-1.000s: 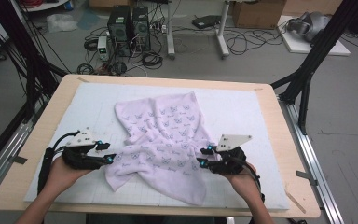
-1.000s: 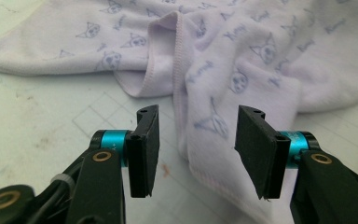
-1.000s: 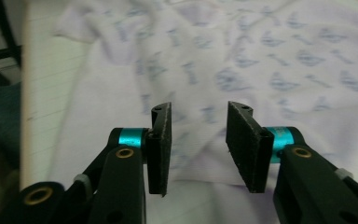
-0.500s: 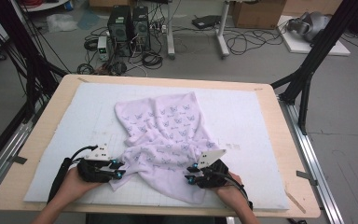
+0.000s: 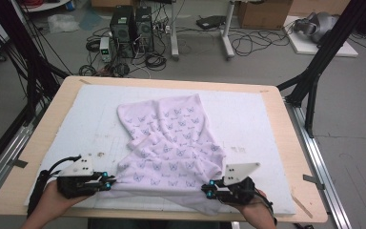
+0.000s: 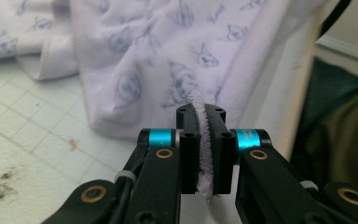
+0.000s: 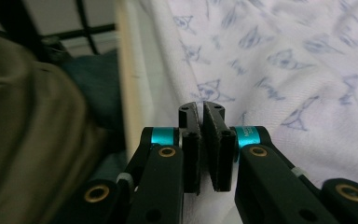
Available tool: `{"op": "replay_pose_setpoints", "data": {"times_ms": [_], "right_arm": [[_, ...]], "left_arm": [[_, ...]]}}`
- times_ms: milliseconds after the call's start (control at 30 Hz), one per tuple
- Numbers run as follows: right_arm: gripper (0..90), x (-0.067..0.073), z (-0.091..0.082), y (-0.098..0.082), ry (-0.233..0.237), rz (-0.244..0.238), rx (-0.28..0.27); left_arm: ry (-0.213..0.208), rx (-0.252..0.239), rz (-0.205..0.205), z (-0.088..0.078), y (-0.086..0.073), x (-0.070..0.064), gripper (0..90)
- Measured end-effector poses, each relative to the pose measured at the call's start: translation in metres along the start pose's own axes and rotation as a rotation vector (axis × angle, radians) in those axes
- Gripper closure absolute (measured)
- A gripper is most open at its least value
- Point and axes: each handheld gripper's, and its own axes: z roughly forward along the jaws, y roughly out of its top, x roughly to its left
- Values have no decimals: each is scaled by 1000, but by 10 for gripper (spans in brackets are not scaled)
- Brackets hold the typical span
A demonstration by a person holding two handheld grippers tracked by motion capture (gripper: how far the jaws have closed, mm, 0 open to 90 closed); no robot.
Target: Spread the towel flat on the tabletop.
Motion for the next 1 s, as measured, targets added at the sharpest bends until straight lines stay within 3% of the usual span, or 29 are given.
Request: {"op": "replay_pose_setpoints", "data": {"times_ms": [67, 133, 200, 267, 367, 567, 667, 700, 767, 833, 1000], "right_arm": [[851, 12, -9, 1, 19, -26, -7], [782, 19, -16, 3, 45, -27, -32], [716, 17, -21, 4, 14, -20, -46], [670, 7, -20, 4, -25, 2, -53], [619, -12, -7, 2, -82, 17, -23], [585, -44, 29, -8, -108, 49, 85], [639, -49, 40, -12, -96, 55, 146], [660, -48, 43, -13, -95, 53, 153], [801, -48, 42, -16, -70, 61, 129], [859, -46, 42, -16, -53, 50, 131], [865, -32, 36, -14, -17, 26, 132]], "left_arm": [[-25, -13, 19, -5, 3, -9, 820], [-10, -29, 12, -6, 6, -12, 640], [-8, -35, 19, -2, 7, -6, 569], [0, -46, 7, 7, 9, 3, 524], [19, -36, 7, 29, 12, 18, 532], [32, 43, -13, 73, 13, 43, 560], [7, 101, -4, 89, 7, 46, 668], [15, 78, 4, 88, 5, 44, 701], [6, 87, 4, 86, 5, 42, 852], [5, 103, 12, 83, 5, 37, 867], [-9, 95, 29, 57, -3, 20, 871]]}}
